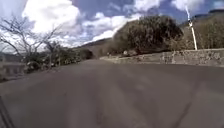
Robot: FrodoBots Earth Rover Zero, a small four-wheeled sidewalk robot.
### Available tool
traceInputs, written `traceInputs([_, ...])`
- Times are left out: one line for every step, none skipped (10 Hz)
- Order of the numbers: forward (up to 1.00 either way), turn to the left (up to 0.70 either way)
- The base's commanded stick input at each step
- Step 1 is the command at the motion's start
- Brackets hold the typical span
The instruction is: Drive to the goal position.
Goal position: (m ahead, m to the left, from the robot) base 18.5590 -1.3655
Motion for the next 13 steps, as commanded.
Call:
traceInputs([0.70,0.26])
traceInputs([0.70,0.00])
traceInputs([0.70,0.00])
traceInputs([0.70,0.00])
traceInputs([0.70,0.00])
traceInputs([0.70,0.00])
traceInputs([0.70,0.00])
traceInputs([0.70,0.00])
traceInputs([0.70,0.00])
traceInputs([0.70,0.00])
traceInputs([0.70,0.00])
traceInputs([0.70,0.00])
traceInputs([0.70,0.00])
